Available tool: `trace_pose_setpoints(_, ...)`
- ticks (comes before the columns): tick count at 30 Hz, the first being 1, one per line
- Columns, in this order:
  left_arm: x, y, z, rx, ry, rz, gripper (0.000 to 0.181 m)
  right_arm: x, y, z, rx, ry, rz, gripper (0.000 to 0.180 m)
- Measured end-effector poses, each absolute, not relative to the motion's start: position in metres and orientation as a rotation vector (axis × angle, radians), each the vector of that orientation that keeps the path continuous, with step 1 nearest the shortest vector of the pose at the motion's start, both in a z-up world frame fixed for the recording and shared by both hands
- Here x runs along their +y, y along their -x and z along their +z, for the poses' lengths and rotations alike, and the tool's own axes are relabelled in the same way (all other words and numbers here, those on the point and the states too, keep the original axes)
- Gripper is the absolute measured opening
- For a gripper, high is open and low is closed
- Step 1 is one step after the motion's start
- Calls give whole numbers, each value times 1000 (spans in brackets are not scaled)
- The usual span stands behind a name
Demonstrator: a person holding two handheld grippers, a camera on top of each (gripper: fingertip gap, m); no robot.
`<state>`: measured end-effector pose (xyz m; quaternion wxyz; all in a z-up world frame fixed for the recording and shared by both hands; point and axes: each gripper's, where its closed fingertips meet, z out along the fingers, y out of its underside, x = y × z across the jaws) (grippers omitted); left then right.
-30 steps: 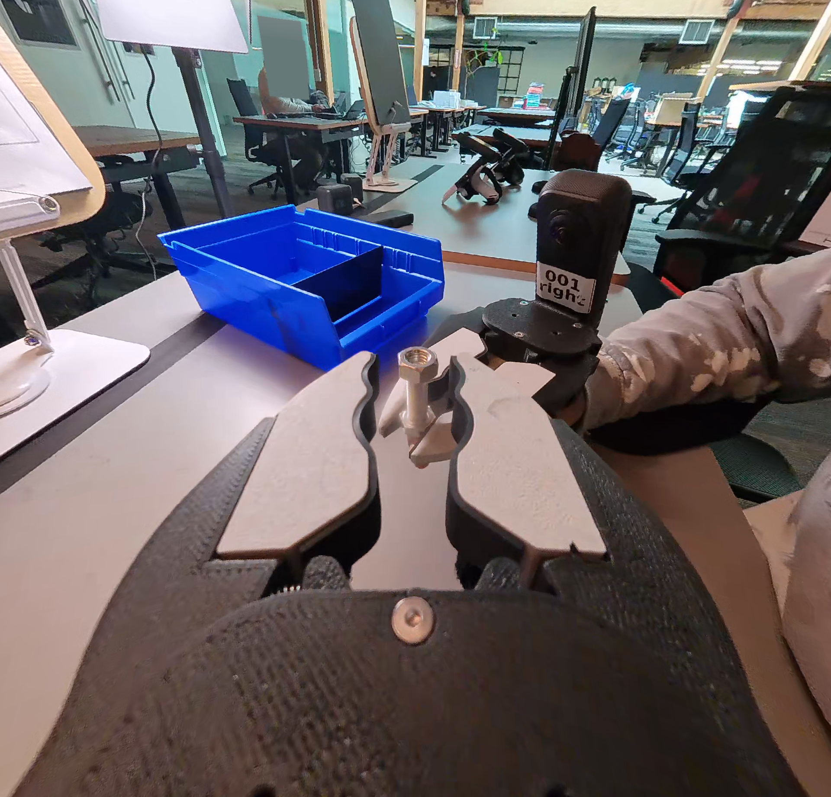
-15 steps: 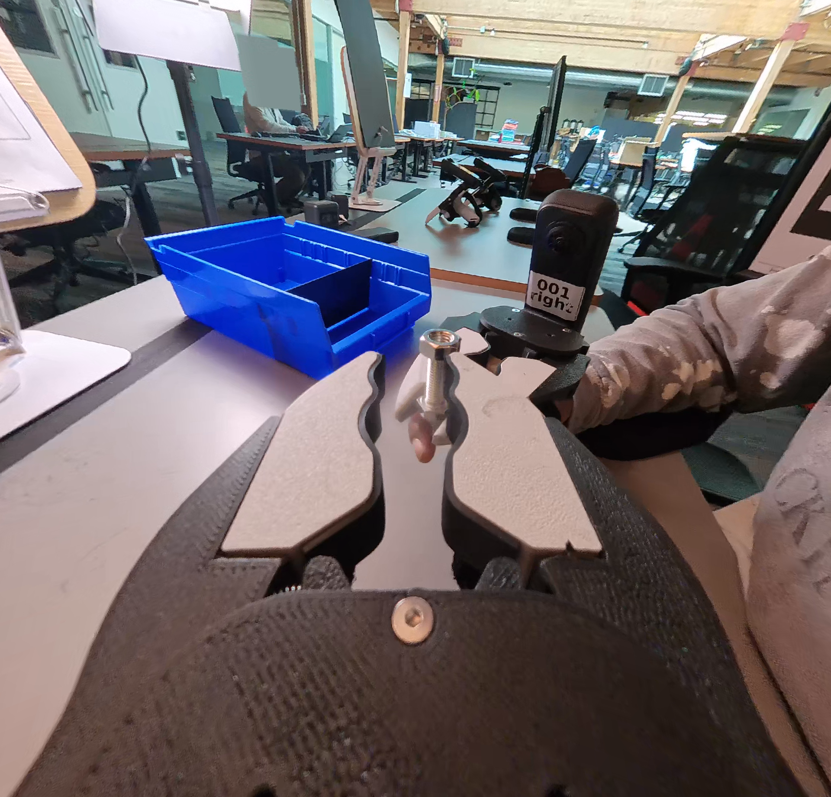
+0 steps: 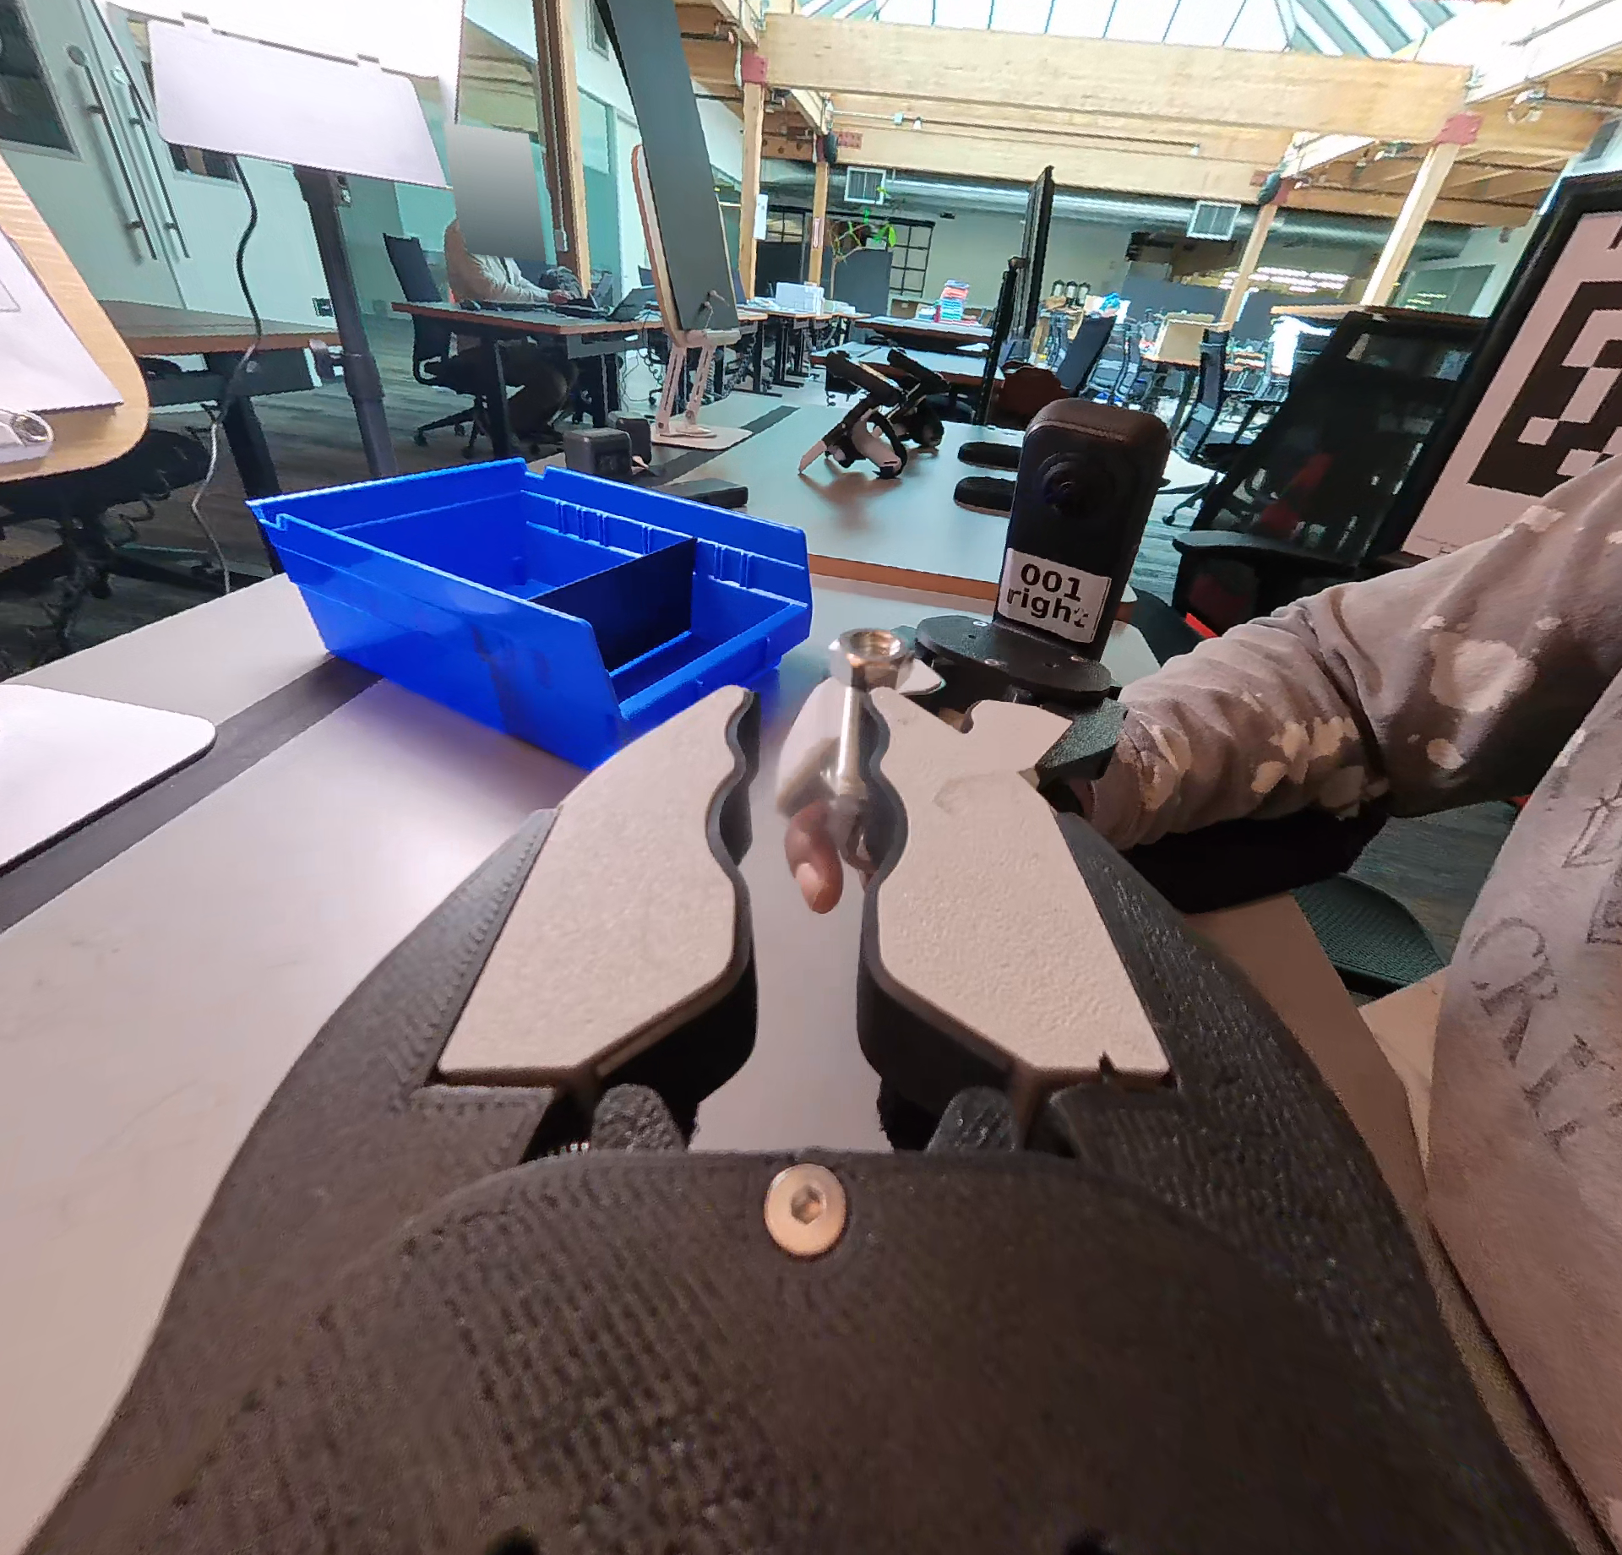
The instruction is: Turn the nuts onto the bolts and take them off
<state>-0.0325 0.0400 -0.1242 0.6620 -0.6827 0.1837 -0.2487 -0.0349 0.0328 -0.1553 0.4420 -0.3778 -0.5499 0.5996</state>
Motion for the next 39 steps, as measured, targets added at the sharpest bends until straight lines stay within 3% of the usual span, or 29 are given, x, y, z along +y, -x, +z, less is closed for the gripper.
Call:
trace_pose_setpoints(8,37,22,-125,437,1530,-626,28,31,37,-159,-1386,949,1465,18)
trace_pose_setpoints(15,40,15,-129,453,1549,-600,19,29,39,-163,-1408,972,1457,18)
trace_pose_setpoints(32,36,32,-123,401,1519,-581,18,29,33,-152,-1361,931,1552,18)
trace_pose_setpoints(39,36,21,-120,412,1501,-639,25,28,37,-159,-1387,955,1510,18)
